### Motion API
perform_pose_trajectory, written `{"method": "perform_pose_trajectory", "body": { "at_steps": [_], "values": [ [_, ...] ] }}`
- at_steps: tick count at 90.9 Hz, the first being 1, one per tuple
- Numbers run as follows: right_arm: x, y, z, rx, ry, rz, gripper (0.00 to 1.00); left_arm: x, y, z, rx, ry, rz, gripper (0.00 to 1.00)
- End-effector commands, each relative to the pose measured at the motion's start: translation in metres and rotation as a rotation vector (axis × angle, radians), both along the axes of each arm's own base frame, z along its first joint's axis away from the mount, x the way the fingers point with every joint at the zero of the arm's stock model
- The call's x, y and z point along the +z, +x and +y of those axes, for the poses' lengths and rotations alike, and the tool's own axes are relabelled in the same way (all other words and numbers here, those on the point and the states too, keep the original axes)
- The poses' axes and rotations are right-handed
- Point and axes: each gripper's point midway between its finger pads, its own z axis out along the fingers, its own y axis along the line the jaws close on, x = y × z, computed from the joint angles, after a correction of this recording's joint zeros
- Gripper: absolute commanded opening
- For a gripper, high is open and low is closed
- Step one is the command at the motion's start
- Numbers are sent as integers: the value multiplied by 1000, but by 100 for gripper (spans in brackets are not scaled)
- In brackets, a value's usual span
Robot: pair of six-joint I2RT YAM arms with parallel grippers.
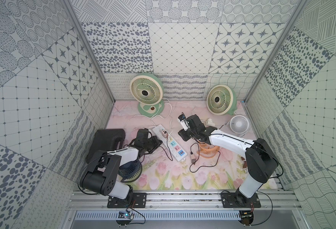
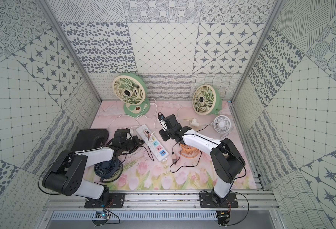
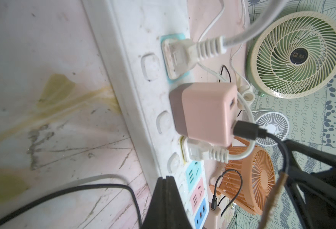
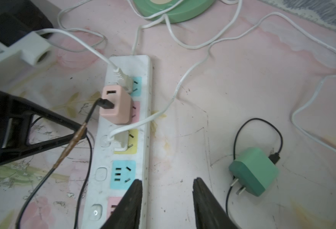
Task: Unplug the desk fan from the power strip
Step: Place the plug at the center of the board, then remove the plug from the socket.
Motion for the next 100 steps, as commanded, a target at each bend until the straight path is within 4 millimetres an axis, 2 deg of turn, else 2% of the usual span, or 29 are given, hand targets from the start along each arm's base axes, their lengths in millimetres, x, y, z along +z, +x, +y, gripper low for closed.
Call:
{"method": "perform_pose_trajectory", "body": {
  "at_steps": [1,12,41,56,92,100],
  "values": [
    [-3,-5,25,97,37,-33,44,15,13,0,-32,-12,-76,0],
    [-14,-14,47,142,64,-21,42,18,16,-3,-41,-29,-85,0],
    [-34,-11,76,138,122,0,41,13,20,-8,-54,-46,-72,0],
    [-47,-5,83,121,124,19,35,11,21,-8,-54,-47,-71,0],
    [-61,1,93,100,125,37,26,5,21,-9,-57,-52,-57,0],
    [-62,1,93,97,119,34,21,5,22,-10,-60,-58,-56,0]
  ]
}}
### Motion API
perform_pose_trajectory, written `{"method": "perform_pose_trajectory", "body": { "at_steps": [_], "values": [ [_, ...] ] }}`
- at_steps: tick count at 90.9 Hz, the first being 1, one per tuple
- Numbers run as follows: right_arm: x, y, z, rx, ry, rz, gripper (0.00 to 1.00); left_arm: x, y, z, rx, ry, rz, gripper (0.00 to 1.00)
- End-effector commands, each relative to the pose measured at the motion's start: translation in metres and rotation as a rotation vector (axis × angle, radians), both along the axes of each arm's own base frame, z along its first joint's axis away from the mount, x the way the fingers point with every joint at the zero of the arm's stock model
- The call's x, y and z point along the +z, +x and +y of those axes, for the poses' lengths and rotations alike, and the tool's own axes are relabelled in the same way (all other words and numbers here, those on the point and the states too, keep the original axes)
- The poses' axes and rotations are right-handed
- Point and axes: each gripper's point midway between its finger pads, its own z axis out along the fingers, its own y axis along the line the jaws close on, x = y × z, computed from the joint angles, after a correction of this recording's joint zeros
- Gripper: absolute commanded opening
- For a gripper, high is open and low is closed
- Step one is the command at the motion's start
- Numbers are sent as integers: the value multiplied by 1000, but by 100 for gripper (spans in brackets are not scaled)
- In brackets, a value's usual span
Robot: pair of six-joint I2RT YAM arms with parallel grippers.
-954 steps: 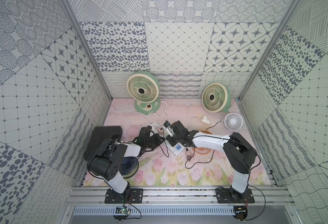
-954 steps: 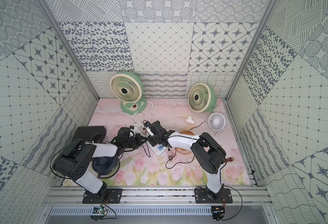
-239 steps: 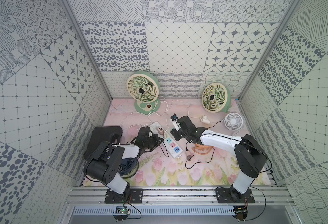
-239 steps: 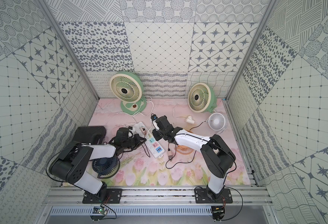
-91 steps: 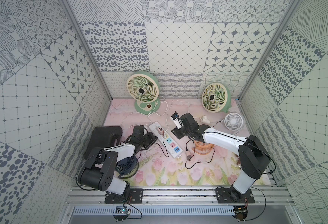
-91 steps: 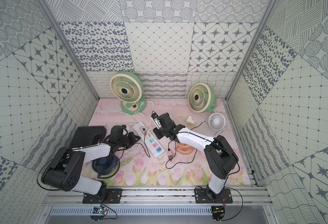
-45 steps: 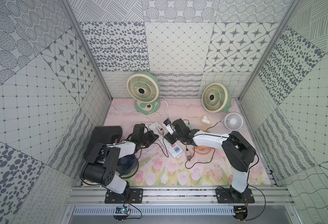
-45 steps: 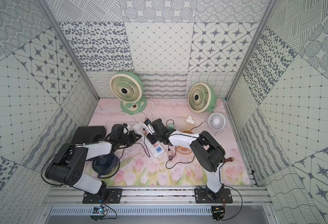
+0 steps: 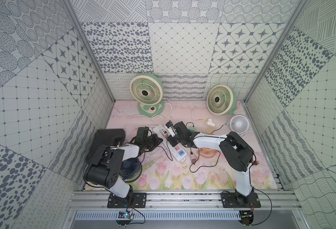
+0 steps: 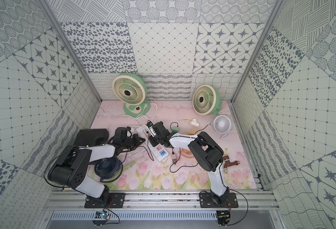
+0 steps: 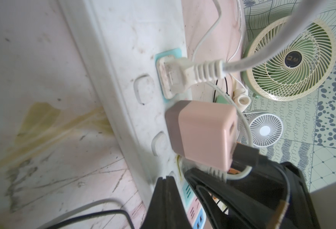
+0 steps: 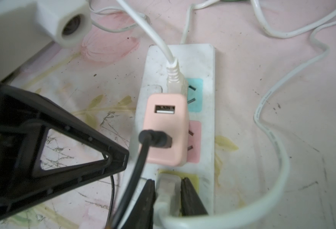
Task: Unplug the desk fan from the power strip
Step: Remove the plug from the socket.
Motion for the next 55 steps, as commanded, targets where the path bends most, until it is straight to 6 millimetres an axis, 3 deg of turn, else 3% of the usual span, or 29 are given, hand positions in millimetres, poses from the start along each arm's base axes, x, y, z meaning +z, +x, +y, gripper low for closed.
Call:
{"method": "perform_pose_trajectory", "body": {
  "at_steps": [1,21,55],
  "values": [
    [8,6,13,-7,34,-32,20,12,9,-6,-34,-28,-61,0],
    [6,7,6,-38,18,-45,6,11,11,-7,-39,-32,-59,0],
    [11,3,9,-58,-24,-89,4,3,15,-10,-43,-40,-39,0]
  ]
}}
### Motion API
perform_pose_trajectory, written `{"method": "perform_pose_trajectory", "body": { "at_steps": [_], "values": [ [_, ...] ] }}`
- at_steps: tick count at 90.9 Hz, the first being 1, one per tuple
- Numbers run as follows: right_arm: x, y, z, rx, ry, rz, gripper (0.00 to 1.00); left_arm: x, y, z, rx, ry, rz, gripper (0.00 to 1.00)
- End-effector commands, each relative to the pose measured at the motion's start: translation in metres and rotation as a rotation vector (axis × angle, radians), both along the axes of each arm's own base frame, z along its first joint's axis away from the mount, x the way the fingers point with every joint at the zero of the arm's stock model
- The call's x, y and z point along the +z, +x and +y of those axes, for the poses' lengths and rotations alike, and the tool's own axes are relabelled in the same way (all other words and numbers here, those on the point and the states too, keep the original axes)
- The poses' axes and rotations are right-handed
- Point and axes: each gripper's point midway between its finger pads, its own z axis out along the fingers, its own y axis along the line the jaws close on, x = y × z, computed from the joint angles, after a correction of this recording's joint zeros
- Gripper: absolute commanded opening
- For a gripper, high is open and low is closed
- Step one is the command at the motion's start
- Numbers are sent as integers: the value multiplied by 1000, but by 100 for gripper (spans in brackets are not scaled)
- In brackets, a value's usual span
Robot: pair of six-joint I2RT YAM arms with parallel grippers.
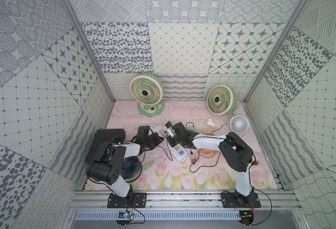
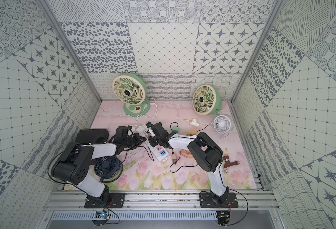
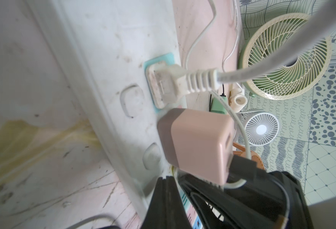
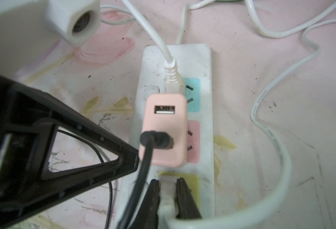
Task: Unplug the desk fan from the power strip
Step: Remove the plug from the socket.
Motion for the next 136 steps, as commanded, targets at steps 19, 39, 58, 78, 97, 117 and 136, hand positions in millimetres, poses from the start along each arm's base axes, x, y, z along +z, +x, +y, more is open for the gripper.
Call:
{"method": "perform_pose_trajectory", "body": {
  "at_steps": [19,39,58,78,97,117,136],
  "values": [
    [23,7,3,-43,72,-24,4,-9,-2,-1,-15,-3,3,0],
    [27,9,5,-55,62,-44,4,-18,-6,0,-13,1,30,0],
    [29,7,4,-72,18,-74,4,-19,-6,1,-13,7,35,0],
    [28,21,-13,-136,115,7,3,-20,-7,1,-15,11,39,0],
    [27,11,-1,-101,-40,-115,3,-21,-7,1,-14,13,44,0],
    [31,16,-6,-88,127,3,4,-22,-6,1,-15,14,47,0],
    [27,-1,15,6,-10,-89,4,-22,-2,-1,-24,6,51,0]
  ]
}}
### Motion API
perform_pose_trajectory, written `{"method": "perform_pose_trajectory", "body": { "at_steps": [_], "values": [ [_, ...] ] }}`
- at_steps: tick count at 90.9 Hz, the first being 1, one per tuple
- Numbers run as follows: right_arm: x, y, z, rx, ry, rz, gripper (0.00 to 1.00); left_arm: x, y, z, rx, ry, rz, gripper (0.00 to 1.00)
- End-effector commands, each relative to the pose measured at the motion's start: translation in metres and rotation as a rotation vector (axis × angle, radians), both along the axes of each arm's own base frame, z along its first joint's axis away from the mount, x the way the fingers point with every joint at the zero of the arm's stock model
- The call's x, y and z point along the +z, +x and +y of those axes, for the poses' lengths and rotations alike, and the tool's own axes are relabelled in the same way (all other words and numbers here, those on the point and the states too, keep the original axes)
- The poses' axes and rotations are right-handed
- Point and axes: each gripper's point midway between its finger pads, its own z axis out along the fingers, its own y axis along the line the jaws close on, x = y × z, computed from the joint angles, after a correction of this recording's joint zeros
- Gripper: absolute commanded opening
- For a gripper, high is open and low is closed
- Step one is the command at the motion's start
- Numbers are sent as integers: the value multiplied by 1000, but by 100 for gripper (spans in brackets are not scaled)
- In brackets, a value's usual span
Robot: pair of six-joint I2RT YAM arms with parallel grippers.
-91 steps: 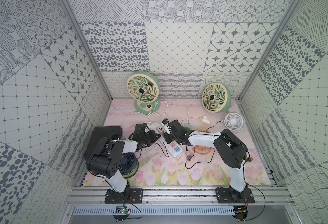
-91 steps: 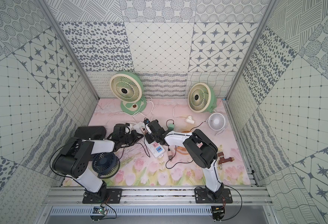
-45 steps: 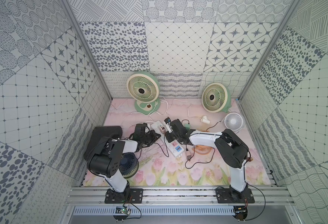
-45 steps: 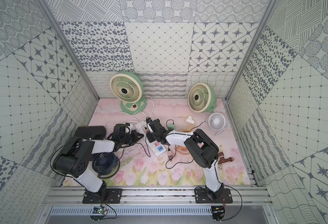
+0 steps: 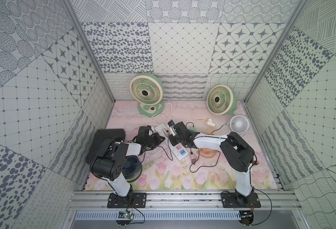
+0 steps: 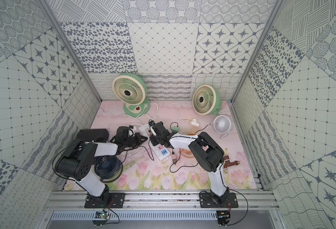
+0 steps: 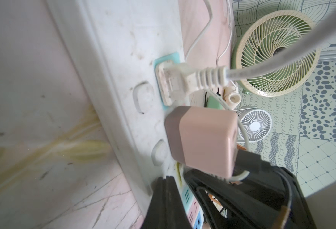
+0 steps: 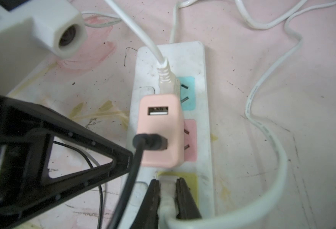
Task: Unplug the desk fan from the power strip
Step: Remove the plug from the socket.
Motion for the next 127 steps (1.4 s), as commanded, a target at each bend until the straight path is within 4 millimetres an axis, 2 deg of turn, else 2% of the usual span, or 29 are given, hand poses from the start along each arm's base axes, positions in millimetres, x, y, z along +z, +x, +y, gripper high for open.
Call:
{"method": "perform_pose_trajectory", "body": {
  "at_steps": [1,10,19,33,47,55,70,78,94,101,115,127],
  "values": [
    [24,-7,26,75,-15,-108,4,-18,-7,5,2,37,70,0],
    [27,0,17,28,-17,-120,4,-19,-8,6,3,41,72,0],
    [30,8,9,-5,70,-65,3,-21,-10,6,1,43,76,0],
    [34,4,18,27,134,-25,3,-24,-11,7,3,44,82,0],
    [34,-6,30,65,-27,-150,3,-26,-11,7,3,47,87,0],
    [32,-4,26,48,-25,-140,3,-27,-12,7,3,48,92,0],
    [38,10,13,6,185,0,3,-29,-12,6,0,46,101,0],
    [36,7,17,20,150,-17,3,-30,-12,6,1,45,103,0],
    [32,-4,30,52,-47,-150,3,-32,-13,7,3,49,105,0],
    [33,-3,27,44,-19,-135,3,-32,-13,7,4,49,106,0],
    [39,5,17,22,145,-29,4,-31,-13,7,2,47,105,0],
    [38,1,23,39,94,-59,3,-31,-13,7,2,45,103,0]
  ]
}}
